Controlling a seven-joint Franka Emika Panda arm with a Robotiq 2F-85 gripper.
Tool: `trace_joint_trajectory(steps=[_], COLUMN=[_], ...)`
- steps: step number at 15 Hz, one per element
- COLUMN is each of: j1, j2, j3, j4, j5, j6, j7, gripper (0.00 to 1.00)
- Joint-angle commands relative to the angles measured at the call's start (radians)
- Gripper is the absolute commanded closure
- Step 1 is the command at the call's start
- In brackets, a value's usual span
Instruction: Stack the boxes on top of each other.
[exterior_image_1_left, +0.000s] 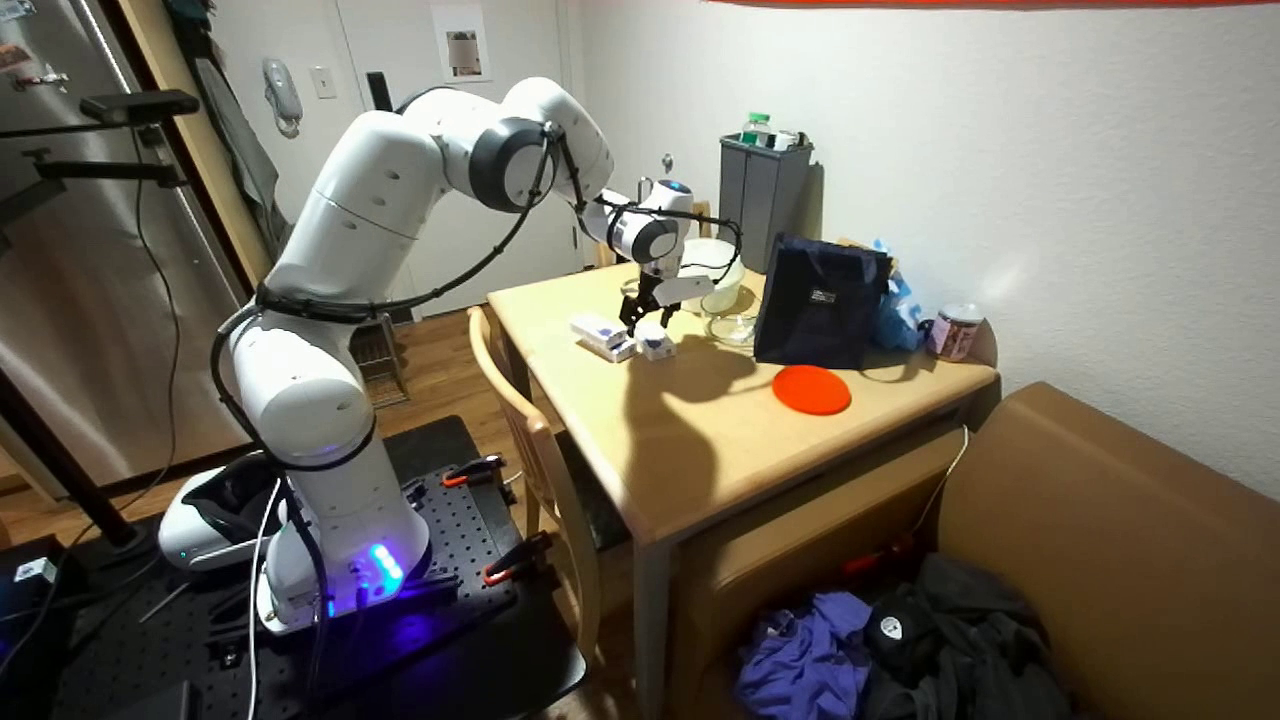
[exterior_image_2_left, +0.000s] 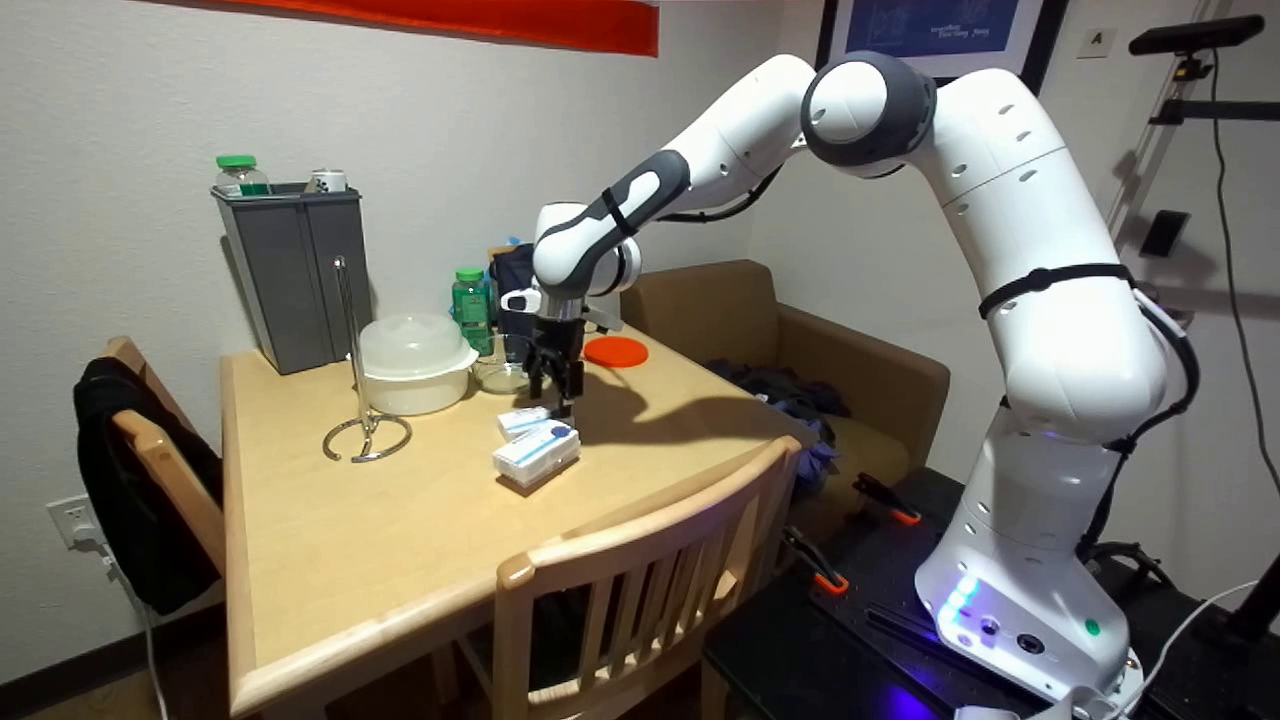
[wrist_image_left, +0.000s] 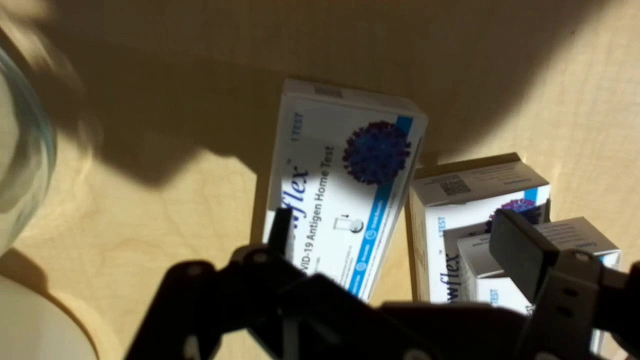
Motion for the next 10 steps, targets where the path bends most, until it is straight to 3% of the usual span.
trace_joint_trajectory(steps=[1, 10], j1=[0.009, 0.012], j2=[0.009, 0.039], j3=[-0.008, -0.024], j4=[0.006, -0.005], j5=[-0.024, -0.054], j6=[0.043, 0.088], j7=[0.054, 0.106], gripper=[0.00, 0.00])
